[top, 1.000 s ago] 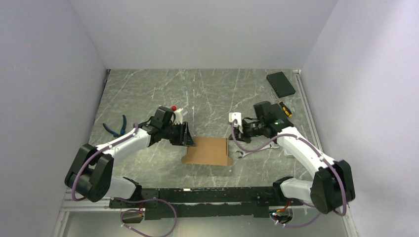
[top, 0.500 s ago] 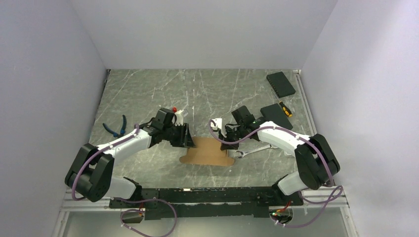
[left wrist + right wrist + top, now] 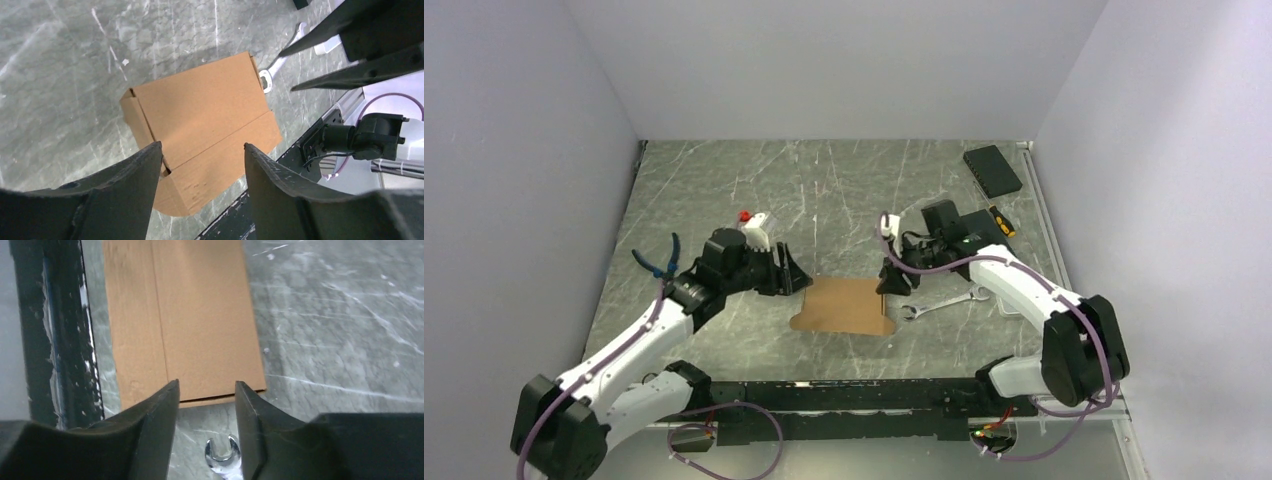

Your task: Fold the paper box

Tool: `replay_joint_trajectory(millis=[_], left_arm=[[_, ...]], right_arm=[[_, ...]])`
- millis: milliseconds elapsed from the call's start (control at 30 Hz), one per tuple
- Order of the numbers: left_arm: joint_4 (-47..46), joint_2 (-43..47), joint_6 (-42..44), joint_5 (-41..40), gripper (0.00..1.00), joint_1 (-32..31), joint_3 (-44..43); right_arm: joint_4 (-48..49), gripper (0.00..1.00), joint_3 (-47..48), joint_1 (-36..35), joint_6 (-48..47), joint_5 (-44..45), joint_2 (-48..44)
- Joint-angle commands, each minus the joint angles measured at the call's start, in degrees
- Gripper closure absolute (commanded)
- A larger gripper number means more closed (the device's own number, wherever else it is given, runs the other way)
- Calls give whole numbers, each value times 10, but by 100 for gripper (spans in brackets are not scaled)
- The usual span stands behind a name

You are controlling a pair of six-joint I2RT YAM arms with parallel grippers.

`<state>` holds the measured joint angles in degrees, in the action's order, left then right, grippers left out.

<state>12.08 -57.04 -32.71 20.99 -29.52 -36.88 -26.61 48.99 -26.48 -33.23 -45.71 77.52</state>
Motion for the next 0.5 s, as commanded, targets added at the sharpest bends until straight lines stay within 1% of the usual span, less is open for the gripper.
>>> replay_joint_trajectory(millis=[0, 67, 133, 200, 367, 467], left_arm=[[-27, 58, -47, -50, 32, -2, 65], [-56, 87, -72, -57, 26, -2, 99], [-82, 105, -93, -60, 23, -2, 128], [-98, 116, -107, -64, 22, -2, 147], [-105, 102, -109, -67, 21, -2, 150], [-107, 81, -107, -62, 22, -2, 148]], right_arm=[[68, 43, -12, 65, 122, -87, -20], [94, 32, -29, 102, 168, -104, -15], [100, 27, -35, 122, 195, -114, 0], [87, 27, -30, 132, 205, -121, 35], [-3, 30, 21, 135, 185, -124, 139], [-7, 30, 24, 132, 192, -132, 160]])
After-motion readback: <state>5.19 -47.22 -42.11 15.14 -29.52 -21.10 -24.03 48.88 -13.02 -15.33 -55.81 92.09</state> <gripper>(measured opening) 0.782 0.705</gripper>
